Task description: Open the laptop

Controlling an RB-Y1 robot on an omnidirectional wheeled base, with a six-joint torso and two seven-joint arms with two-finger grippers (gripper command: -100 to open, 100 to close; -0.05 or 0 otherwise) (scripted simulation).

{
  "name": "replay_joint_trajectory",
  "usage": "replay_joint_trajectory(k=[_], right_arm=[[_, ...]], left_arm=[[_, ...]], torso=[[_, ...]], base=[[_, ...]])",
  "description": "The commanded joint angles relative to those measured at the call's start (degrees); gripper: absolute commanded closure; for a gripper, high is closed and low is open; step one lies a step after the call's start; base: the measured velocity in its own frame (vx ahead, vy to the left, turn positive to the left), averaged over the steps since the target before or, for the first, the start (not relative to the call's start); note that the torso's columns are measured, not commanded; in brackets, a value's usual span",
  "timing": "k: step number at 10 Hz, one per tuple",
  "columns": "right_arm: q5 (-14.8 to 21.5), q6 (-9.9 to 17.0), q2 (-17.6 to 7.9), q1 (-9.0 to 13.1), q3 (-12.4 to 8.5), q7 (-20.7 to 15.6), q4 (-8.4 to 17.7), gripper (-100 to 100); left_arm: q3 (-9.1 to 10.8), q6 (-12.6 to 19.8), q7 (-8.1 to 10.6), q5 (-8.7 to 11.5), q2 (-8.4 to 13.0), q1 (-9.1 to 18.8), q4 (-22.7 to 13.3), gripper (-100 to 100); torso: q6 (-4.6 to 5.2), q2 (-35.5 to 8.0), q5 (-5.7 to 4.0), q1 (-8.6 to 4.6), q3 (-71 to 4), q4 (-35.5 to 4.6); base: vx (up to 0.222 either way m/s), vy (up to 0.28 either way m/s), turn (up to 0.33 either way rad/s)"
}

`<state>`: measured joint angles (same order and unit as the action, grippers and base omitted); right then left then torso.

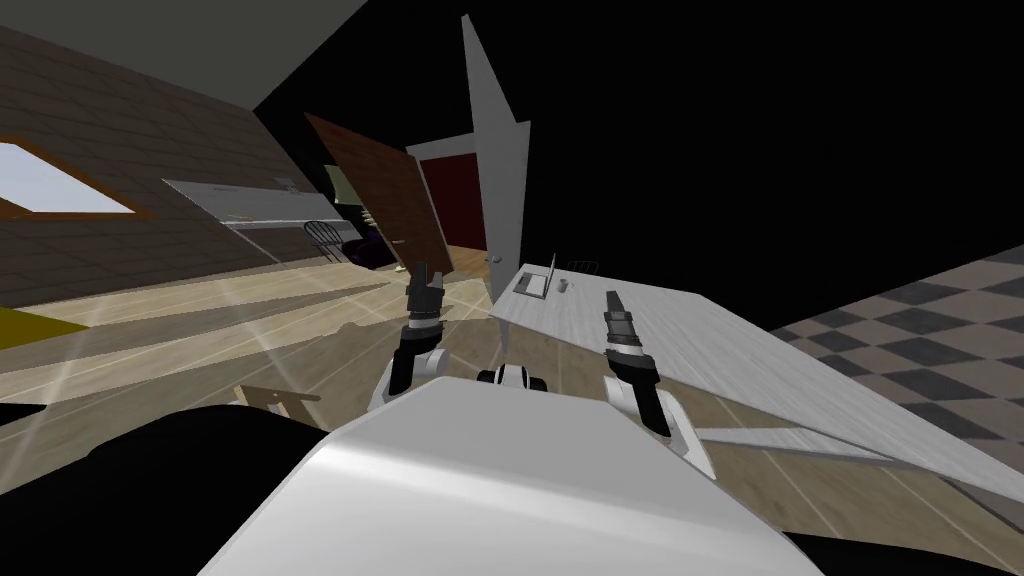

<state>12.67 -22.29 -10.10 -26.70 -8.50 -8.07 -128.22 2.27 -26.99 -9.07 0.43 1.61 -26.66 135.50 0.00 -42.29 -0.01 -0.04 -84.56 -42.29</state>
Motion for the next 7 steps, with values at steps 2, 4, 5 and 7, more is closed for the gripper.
replay_joint_trajectory(k=[2, 4, 5, 7], right_arm=[[4.6, 1.5, -3.2, 0.9, -3.2, -4.8, 4.4, -100], [7.5, 2.5, -5.0, 1.4, -5.0, -7.7, 7.0, -100], [9.0, 3.0, -5.9, 1.6, -6.0, -9.1, 8.4, -100], [12.0, 4.1, -7.9, 2.2, -7.9, -12.2, 11.3, -100]], left_arm=[[0.00, 0.0, 0.00, 0.0, 0.0, 0.0, 0.0, 0], [0.00, 0.0, 0.00, 0.0, 0.0, 0.0, 0.0, 0], [0.00, 0.0, 0.00, 0.0, 0.0, 0.0, 0.0, 0], [0.00, 0.0, 0.00, 0.0, 0.0, 0.0, 0.0, 0]], torso=[[0.01, 0.0, 0.03, 0.09, 0.0, 0.0], [0.00, 0.0, 0.02, 0.07, 0.0, 0.0], [0.00, 0.0, 0.02, 0.06, 0.0, 0.0], [0.00, 0.1, -0.01, -0.02, 0.0, 0.0]], base=[[0.028, 0.101, 0.121], [0.038, 0.107, 0.143], [0.059, 0.104, 0.158], [0.070, 0.099, 0.132]])
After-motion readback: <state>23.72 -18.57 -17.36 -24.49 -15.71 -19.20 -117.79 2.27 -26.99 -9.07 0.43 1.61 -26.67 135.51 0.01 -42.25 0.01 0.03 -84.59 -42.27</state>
